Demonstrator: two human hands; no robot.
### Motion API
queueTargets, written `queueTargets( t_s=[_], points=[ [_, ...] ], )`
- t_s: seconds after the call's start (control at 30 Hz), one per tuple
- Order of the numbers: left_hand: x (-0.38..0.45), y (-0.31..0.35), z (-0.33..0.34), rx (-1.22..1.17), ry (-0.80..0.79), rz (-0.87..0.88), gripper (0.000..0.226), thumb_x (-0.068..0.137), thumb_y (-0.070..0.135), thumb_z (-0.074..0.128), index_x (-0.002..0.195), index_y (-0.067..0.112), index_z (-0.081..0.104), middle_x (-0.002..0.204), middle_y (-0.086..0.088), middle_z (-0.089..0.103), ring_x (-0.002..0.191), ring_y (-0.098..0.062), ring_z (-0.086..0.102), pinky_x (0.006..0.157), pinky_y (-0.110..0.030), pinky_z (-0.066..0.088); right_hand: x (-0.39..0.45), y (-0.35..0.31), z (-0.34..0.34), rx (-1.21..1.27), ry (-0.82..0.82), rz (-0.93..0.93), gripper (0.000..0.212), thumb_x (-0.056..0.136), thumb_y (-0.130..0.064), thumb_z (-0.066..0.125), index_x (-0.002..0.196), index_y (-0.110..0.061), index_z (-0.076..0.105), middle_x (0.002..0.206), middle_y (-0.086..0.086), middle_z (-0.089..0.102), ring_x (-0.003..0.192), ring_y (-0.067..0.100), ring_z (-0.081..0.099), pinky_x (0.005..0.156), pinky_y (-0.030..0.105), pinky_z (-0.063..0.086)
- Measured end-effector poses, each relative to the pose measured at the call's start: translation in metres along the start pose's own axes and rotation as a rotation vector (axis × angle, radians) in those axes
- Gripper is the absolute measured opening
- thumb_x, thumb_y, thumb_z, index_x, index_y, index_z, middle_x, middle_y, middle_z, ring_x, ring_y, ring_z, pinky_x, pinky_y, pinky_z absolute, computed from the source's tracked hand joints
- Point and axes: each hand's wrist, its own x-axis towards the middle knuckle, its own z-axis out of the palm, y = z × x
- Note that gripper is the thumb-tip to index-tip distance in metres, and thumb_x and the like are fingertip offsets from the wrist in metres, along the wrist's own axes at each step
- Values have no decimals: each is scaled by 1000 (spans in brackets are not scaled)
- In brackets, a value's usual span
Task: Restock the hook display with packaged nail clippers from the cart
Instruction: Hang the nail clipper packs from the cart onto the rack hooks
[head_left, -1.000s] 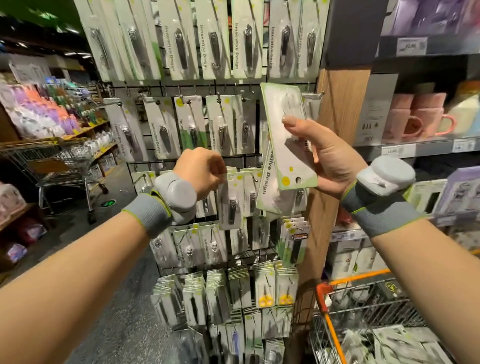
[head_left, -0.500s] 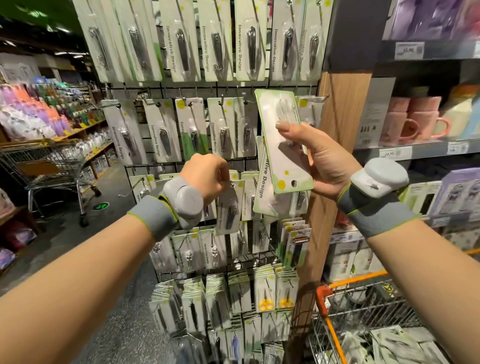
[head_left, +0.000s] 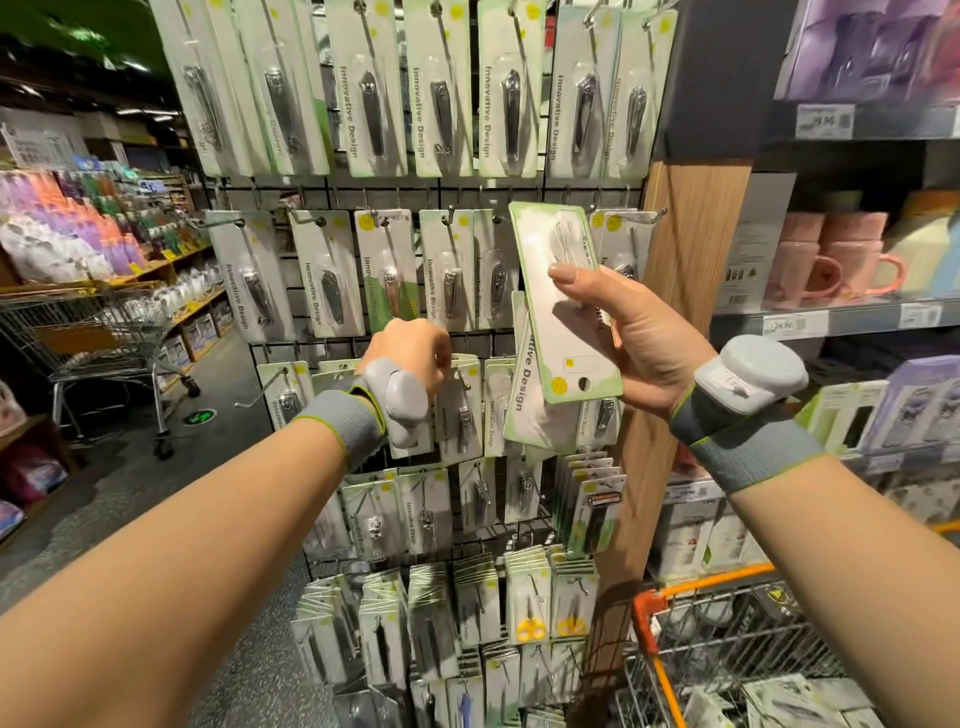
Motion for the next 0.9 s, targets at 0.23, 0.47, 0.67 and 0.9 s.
queueTargets(
  t_s=[0.23, 0.47, 0.67, 0.9],
  points=[
    [5, -1, 2, -18, 17, 4, 15, 81, 7, 64, 84, 20, 71, 97, -11, 69, 94, -33, 62, 76, -34, 51, 3, 1, -1, 26, 9, 0, 7, 62, -20, 67, 59, -20, 73, 62, -9, 60, 60, 2, 57, 67, 16, 52],
    [-10, 7, -30, -131, 140, 109, 9, 85, 14, 65, 89, 17, 73, 90, -4, 72, 88, -23, 66, 85, -35, 53, -3, -2, -1, 25, -21, -3, 13, 65, -20, 67, 75, -15, 60, 60, -7, 57, 57, 3, 57, 59, 18, 53],
    [-54, 47, -72, -1188, -363, -33, 24, 96, 21, 49, 98, 0, 60, 78, -12, 62, 57, -16, 59, 58, -25, 57, -5, -5, 7, 110, 25, 1, 6, 79, -12, 64, 75, -13, 68, 67, -2, 62, 66, 9, 57, 71, 24, 51],
    [-60, 57, -80, -1142, -381, -17, 27, 96, 26, 48, 104, 3, 60, 79, -7, 59, 49, -9, 51, 47, -21, 47, -6, -14, 19, 223, 102, -6, 6, 77, -15, 67, 81, -14, 64, 60, -4, 53, 53, 4, 53, 57, 21, 50]
  ],
)
